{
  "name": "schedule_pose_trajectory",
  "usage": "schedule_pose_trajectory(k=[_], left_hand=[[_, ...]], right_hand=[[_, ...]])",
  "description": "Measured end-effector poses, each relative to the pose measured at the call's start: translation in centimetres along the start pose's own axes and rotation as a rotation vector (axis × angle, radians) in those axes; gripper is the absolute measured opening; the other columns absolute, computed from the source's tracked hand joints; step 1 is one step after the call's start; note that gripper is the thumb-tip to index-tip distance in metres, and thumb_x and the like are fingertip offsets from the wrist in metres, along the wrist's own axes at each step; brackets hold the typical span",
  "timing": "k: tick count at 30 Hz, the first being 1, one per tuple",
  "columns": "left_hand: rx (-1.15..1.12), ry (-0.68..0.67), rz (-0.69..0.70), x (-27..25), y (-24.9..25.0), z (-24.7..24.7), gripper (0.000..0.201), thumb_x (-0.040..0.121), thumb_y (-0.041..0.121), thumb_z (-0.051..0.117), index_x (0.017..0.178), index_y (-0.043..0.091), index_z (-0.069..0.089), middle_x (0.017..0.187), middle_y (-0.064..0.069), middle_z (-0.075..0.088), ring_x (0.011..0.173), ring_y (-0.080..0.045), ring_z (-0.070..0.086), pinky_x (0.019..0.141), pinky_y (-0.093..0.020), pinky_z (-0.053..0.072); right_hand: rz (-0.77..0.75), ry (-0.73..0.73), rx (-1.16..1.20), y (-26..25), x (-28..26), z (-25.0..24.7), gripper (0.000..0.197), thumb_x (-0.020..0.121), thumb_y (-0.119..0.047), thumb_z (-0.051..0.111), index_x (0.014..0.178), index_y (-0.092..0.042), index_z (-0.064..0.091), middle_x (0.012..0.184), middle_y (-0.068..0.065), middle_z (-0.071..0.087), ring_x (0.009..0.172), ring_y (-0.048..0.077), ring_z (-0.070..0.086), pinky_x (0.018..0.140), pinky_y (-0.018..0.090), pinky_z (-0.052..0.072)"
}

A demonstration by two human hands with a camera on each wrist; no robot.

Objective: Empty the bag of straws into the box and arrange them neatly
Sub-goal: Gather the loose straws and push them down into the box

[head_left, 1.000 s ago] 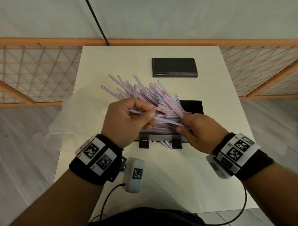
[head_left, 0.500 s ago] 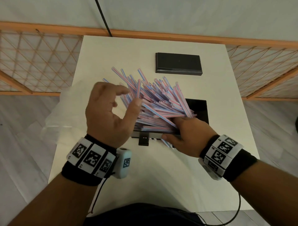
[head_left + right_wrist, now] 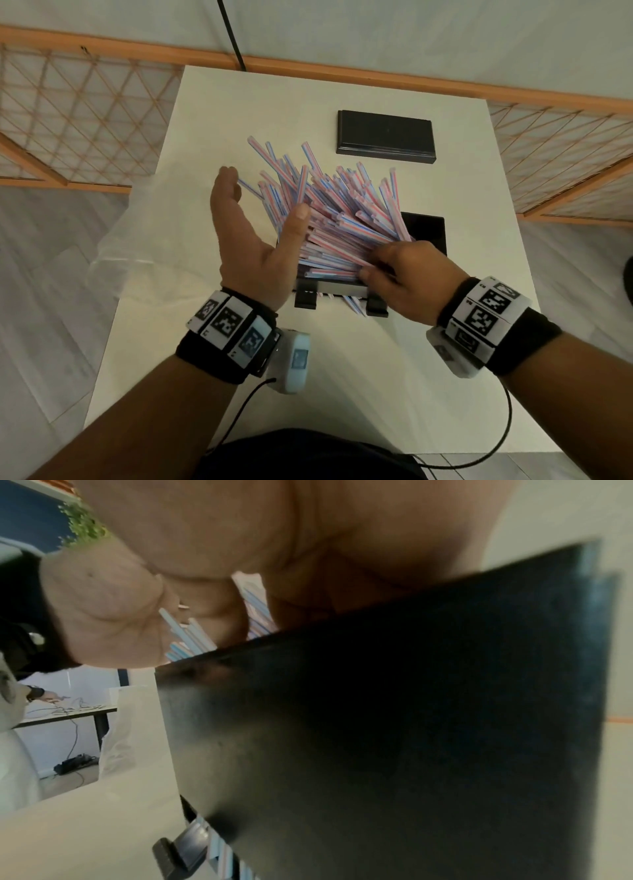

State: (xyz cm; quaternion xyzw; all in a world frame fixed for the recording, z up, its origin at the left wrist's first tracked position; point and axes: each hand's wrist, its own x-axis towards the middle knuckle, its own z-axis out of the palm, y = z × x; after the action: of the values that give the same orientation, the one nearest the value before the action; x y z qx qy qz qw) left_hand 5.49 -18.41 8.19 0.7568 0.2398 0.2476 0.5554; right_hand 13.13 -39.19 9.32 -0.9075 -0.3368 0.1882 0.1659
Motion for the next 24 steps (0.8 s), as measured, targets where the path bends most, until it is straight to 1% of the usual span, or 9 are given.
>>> schedule_pose_trajectory(k=[3, 6, 8, 10, 12, 16, 18, 21, 24], left_hand=[[-0.187, 0.062, -0.218, 0.1, 0.4, 0.4, 0.106, 0.076, 0.062, 0.070, 0.157, 0.010, 0.026, 0.158, 0.000, 0.036, 0.139, -0.014, 0.046, 0.116, -0.035, 0.039], [-0.329, 0.012, -0.437, 0.0, 0.4, 1.5, 0.118, 0.073, 0.070, 0.077, 0.160, 0.012, 0.023, 0.160, -0.002, 0.036, 0.131, -0.009, 0.045, 0.112, -0.032, 0.041], [-0.309, -0.069, -0.422, -0.2, 0.0, 1.8, 0.127, 0.064, 0.081, 0.074, 0.159, 0.012, 0.027, 0.159, -0.005, 0.044, 0.135, -0.012, 0.052, 0.112, -0.036, 0.046], [-0.272, -0.110, -0.385, -0.4, -0.3, 1.8, 0.125, 0.062, 0.085, 0.073, 0.156, 0.013, 0.031, 0.150, -0.004, 0.054, 0.132, -0.015, 0.059, 0.112, -0.042, 0.051], [-0.276, -0.113, -0.384, -0.4, -0.4, 1.8, 0.116, 0.064, 0.079, 0.073, 0.153, 0.015, 0.035, 0.142, 0.001, 0.060, 0.127, -0.013, 0.063, 0.110, -0.044, 0.052], [-0.294, -0.106, -0.365, -0.3, 0.1, 1.9, 0.104, 0.068, 0.073, 0.070, 0.148, 0.014, 0.040, 0.131, 0.008, 0.065, 0.122, -0.009, 0.064, 0.111, -0.044, 0.050], [-0.294, -0.110, -0.372, -0.4, 0.1, 1.9, 0.104, 0.067, 0.074, 0.069, 0.148, 0.014, 0.040, 0.127, 0.012, 0.065, 0.119, -0.004, 0.064, 0.110, -0.039, 0.050], [-0.314, -0.128, -0.372, -0.3, 0.2, 1.8, 0.098, 0.068, 0.071, 0.066, 0.144, 0.014, 0.042, 0.114, 0.019, 0.068, 0.105, 0.006, 0.067, 0.097, -0.024, 0.052], [-0.330, -0.119, -0.399, -0.2, 0.4, 1.6, 0.105, 0.071, 0.075, 0.059, 0.152, 0.013, 0.036, 0.133, 0.009, 0.060, 0.117, 0.000, 0.060, 0.102, -0.023, 0.048]], right_hand=[[0.064, -0.121, -0.036, -0.5, 0.0, 0.3, 0.062, 0.073, -0.080, 0.049, 0.092, -0.021, 0.060, 0.078, -0.006, 0.063, 0.073, 0.018, 0.061, 0.069, 0.032, 0.053], [0.087, -0.235, -0.092, -0.8, 0.9, 0.9, 0.059, 0.072, -0.068, 0.068, 0.115, -0.028, 0.061, 0.104, -0.007, 0.066, 0.097, 0.018, 0.063, 0.085, 0.031, 0.053], [0.087, -0.287, -0.079, -0.9, 1.7, 0.8, 0.060, 0.071, -0.061, 0.073, 0.121, -0.031, 0.060, 0.111, -0.008, 0.066, 0.103, 0.018, 0.063, 0.090, 0.032, 0.052], [0.106, -0.336, -0.111, -0.9, 2.5, 0.6, 0.056, 0.071, -0.060, 0.073, 0.116, -0.029, 0.062, 0.104, -0.006, 0.069, 0.097, 0.019, 0.064, 0.088, 0.032, 0.054], [0.135, -0.395, -0.159, -1.1, 3.0, 0.4, 0.051, 0.070, -0.059, 0.073, 0.109, -0.028, 0.062, 0.097, -0.005, 0.068, 0.092, 0.020, 0.064, 0.085, 0.032, 0.054], [0.118, -0.416, -0.144, -1.7, 3.6, 0.3, 0.061, 0.067, -0.051, 0.079, 0.120, -0.030, 0.055, 0.095, -0.014, 0.058, 0.093, 0.015, 0.058, 0.086, 0.026, 0.048], [0.107, -0.439, -0.144, -2.0, 4.0, 0.2, 0.059, 0.066, -0.049, 0.080, 0.117, -0.032, 0.057, 0.085, -0.018, 0.054, 0.091, 0.014, 0.059, 0.082, 0.024, 0.045], [0.066, -0.455, -0.142, -2.0, 4.4, 0.0, 0.069, 0.064, -0.050, 0.081, 0.125, -0.031, 0.053, 0.077, -0.022, 0.044, 0.088, 0.010, 0.048, 0.089, 0.026, 0.043], [0.039, -0.475, -0.133, -2.3, 4.6, 0.0, 0.073, 0.067, -0.045, 0.083, 0.130, -0.029, 0.049, 0.075, -0.024, 0.039, 0.090, 0.012, 0.046, 0.094, 0.029, 0.042]])
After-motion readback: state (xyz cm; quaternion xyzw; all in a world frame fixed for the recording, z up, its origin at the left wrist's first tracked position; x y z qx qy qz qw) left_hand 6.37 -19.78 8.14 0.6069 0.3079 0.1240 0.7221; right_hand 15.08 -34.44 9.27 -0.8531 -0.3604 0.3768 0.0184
